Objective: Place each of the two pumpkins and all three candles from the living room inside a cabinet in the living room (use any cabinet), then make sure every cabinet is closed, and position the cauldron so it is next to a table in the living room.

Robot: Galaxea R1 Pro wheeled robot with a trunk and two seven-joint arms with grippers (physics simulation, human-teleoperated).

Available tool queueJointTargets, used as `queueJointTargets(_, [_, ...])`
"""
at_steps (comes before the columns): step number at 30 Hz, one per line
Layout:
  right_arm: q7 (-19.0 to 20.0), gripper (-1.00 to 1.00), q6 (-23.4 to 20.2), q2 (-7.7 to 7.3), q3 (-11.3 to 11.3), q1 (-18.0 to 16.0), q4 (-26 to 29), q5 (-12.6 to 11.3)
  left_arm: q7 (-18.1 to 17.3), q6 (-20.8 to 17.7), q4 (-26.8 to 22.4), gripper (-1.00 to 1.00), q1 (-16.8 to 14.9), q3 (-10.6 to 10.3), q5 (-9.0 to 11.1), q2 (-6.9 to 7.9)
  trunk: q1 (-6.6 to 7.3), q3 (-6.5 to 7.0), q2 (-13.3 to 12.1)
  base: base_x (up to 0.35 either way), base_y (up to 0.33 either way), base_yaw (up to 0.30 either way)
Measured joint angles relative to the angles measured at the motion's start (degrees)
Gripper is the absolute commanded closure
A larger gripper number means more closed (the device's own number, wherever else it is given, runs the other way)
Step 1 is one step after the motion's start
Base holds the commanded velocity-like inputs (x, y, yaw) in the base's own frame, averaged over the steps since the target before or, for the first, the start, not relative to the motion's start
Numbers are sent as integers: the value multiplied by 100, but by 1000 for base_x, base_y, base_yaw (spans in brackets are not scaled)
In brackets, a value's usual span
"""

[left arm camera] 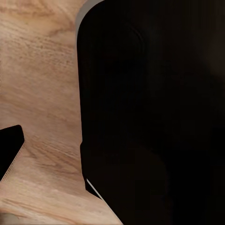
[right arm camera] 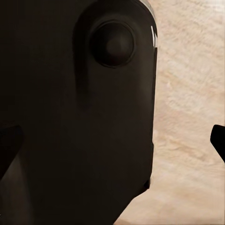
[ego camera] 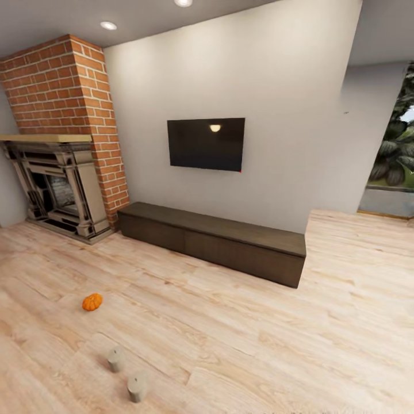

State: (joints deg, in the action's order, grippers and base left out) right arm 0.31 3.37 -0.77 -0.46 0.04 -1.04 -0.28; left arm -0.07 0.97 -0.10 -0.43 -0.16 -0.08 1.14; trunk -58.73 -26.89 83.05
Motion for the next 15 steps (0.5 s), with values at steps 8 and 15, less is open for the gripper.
queueJointTargets(8, [1,-100,0,-3,-1,0,-3,-1,0,-1,0,-100,0,0,0,0,0,0,0,0,0,-273])
queueJointTargets(15, [1,-100,3,-2,3,0,-5,4,0,1,0,-100,0,0,0,0,0,0,0,0,0,-273])
